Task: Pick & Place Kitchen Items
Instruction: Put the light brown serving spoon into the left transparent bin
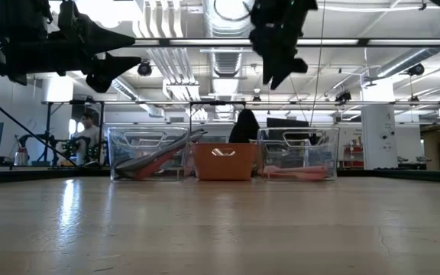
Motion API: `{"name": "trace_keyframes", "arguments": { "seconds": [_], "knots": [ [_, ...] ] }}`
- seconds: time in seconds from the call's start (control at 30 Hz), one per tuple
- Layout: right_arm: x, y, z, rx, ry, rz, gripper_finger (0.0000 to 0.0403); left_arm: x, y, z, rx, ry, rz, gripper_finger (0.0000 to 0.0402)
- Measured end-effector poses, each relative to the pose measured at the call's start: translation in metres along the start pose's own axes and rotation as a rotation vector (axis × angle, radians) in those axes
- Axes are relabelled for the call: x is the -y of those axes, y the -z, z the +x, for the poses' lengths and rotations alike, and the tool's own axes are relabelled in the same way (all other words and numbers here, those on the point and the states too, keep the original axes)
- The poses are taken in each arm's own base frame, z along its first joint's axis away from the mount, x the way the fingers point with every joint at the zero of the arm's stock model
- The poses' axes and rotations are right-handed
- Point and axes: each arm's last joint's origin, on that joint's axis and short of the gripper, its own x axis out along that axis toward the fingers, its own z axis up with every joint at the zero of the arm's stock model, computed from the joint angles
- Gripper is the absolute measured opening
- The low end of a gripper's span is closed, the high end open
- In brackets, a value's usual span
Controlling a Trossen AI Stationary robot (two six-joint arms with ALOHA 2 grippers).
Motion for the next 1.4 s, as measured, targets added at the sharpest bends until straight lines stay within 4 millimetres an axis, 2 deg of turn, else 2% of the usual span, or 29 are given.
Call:
{"name": "trace_keyframes", "arguments": {
  "seconds": [0.27,0.43,0.5,0.7,0.93,1.1,1.4],
  "knots": [
    [-0.029,0.032,-0.065,0.144,-0.077,-0.110,0.0080,0.000,0.001,0.000,-0.006,-0.002,-0.023,0.0263],
    [-0.040,0.055,-0.085,0.224,-0.129,-0.165,0.0025,-0.001,0.002,0.000,-0.018,-0.005,-0.027,0.0262],
    [-0.043,0.065,-0.085,0.250,-0.150,-0.185,0.0012,-0.001,0.003,0.000,-0.027,-0.008,-0.030,0.0262],
    [-0.050,0.101,-0.070,0.301,-0.214,-0.264,0.0008,-0.001,0.005,0.000,-0.046,-0.013,-0.036,0.0262],
    [-0.044,0.147,-0.063,0.468,-0.314,-0.336,0.0008,-0.001,0.005,0.000,-0.048,-0.013,-0.038,0.0262],
    [-0.028,0.181,-0.065,0.631,-0.377,-0.367,0.0008,-0.001,0.005,0.000,-0.048,-0.014,-0.038,0.0262],
    [0.004,0.235,-0.061,0.752,-0.425,-0.392,0.0008,-0.001,0.005,0.000,-0.048,-0.014,-0.043,0.0262]
  ]
}}
